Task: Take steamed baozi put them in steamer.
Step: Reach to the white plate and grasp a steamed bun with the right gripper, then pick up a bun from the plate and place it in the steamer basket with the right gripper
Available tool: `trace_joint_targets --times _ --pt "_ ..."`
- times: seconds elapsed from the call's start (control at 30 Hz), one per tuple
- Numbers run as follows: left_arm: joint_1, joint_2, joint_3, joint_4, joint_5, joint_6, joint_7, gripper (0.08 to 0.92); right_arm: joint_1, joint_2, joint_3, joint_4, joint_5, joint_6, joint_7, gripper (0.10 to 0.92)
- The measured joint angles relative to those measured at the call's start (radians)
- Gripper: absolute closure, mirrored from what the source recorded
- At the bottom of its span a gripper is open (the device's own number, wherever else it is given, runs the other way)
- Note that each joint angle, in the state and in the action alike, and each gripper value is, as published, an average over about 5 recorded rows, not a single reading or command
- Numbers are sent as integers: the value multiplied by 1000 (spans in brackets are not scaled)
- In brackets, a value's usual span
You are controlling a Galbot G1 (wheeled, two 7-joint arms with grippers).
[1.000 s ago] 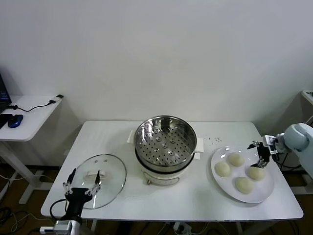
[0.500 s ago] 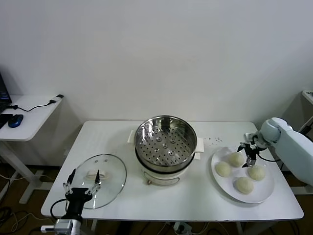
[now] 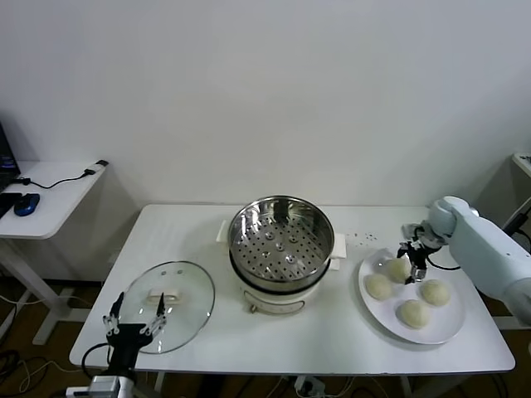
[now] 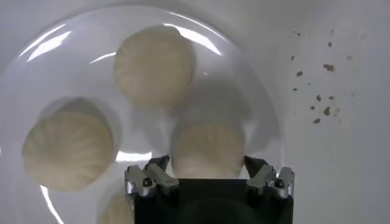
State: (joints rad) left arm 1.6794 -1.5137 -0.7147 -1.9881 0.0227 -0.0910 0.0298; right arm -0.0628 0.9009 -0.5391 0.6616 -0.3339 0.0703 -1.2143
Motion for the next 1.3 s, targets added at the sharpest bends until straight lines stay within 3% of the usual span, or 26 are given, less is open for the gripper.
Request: trace_joint_targets --times 0.3,0.8,1.3 --pt "5 -5 3 1 -1 -1 -4 177 9 5 7 -10 -5 15 -18 382" --pt "22 -1 9 2 -7 4 -9 177 299 -8 -250 150 91 163 -79 377" --pt "47 6 19 -5 -1 4 -15 177 637 199 -518 346 160 412 -75 372"
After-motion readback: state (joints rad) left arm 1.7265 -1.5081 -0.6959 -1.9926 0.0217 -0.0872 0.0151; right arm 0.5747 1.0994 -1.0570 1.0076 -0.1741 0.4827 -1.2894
